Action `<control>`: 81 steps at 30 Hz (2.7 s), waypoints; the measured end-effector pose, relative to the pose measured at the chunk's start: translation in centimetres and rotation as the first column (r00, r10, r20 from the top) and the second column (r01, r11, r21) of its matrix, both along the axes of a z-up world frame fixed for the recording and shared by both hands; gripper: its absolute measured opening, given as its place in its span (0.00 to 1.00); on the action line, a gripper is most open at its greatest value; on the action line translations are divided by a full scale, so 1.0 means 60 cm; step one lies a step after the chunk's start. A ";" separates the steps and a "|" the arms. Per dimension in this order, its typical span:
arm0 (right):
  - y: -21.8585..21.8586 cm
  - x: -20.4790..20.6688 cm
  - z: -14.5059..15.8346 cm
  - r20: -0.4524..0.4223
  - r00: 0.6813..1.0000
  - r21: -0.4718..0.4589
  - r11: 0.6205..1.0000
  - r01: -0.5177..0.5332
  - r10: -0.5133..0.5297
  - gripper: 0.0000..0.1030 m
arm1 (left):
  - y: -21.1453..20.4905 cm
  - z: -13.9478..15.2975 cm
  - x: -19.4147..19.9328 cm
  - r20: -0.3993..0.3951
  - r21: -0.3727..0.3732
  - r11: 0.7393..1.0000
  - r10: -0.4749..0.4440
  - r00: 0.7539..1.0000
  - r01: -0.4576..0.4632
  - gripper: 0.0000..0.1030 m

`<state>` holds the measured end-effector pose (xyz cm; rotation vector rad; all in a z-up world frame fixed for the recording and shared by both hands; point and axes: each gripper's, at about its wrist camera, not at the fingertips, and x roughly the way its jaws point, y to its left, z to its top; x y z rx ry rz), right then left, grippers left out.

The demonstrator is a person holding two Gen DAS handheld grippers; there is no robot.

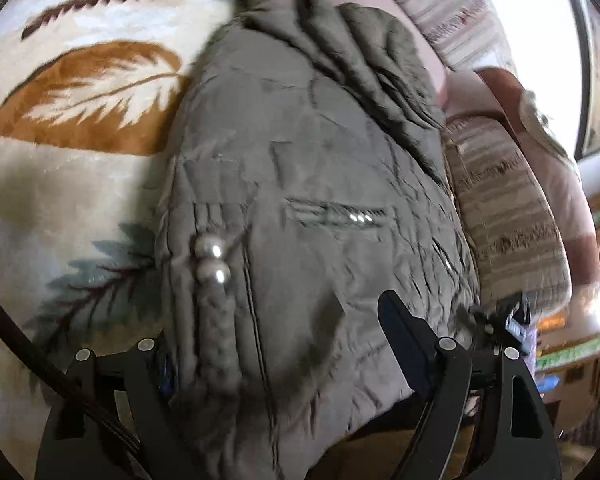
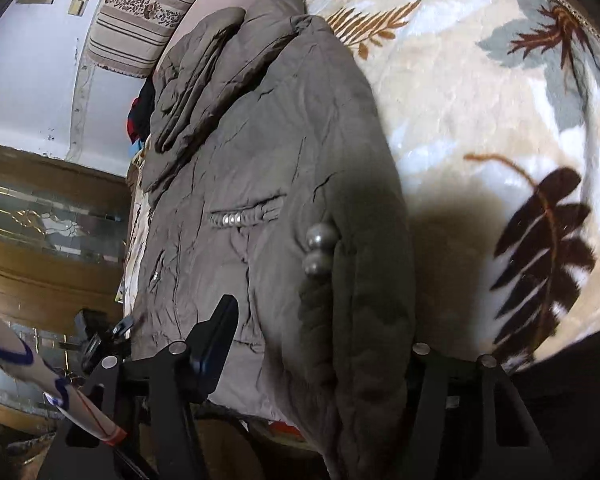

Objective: Fold large clothes

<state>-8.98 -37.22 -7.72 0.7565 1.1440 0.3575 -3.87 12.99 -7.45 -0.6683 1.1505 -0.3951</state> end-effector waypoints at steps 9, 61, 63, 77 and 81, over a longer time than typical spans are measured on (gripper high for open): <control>0.042 -0.019 -0.013 -0.021 0.995 0.008 0.995 -0.095 0.096 0.62 | -0.040 -0.015 -0.030 -0.016 -0.071 0.993 -0.092 0.996 0.091 0.79; 0.119 0.698 0.251 0.249 0.968 -0.418 0.896 0.147 -0.043 0.21 | -0.062 0.203 0.693 0.117 0.577 0.784 0.198 0.973 -0.229 0.24; 0.115 0.723 0.220 0.220 0.973 -0.420 0.893 0.160 -0.070 0.21 | -0.074 0.168 0.715 0.106 0.615 0.758 0.192 0.976 -0.216 0.24; 0.051 0.644 0.259 0.382 0.894 -0.166 0.934 0.316 -0.234 0.89 | -0.071 0.293 0.604 0.321 0.328 0.913 0.134 0.938 -0.243 0.79; 0.142 0.648 0.250 0.402 0.916 -0.455 0.865 0.210 -0.011 0.89 | -0.176 0.271 0.614 0.311 0.483 0.862 -0.004 0.950 -0.155 0.81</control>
